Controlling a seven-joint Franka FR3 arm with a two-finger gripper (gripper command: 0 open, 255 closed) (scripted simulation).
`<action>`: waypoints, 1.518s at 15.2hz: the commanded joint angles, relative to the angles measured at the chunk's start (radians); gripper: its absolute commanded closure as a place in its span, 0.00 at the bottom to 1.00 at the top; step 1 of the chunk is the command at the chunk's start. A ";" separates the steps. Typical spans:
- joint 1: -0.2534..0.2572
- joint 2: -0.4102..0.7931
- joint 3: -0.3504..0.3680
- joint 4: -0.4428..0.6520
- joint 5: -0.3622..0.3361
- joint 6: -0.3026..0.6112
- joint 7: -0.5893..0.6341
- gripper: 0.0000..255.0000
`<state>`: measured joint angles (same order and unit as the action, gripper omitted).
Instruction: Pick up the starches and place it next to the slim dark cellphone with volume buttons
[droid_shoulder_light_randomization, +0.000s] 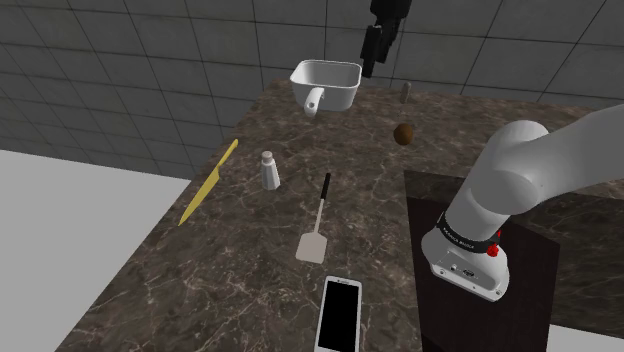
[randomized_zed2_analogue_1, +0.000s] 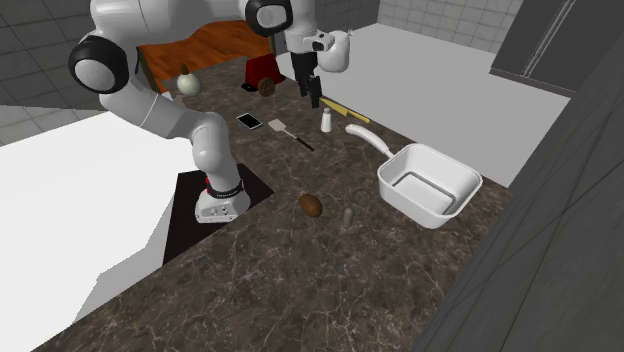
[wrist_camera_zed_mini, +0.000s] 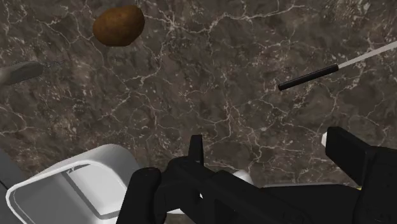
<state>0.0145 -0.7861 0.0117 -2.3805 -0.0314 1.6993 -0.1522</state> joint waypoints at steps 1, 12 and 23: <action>0.000 0.000 0.000 0.000 0.000 0.000 0.000 0.00; -0.214 0.014 -0.037 -0.262 -0.084 0.270 0.265 0.00; -0.468 0.088 -0.074 -0.488 -0.187 0.557 0.544 0.00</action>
<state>-0.4249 -0.7145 -0.0563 -2.8549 -0.2056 2.2256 0.3679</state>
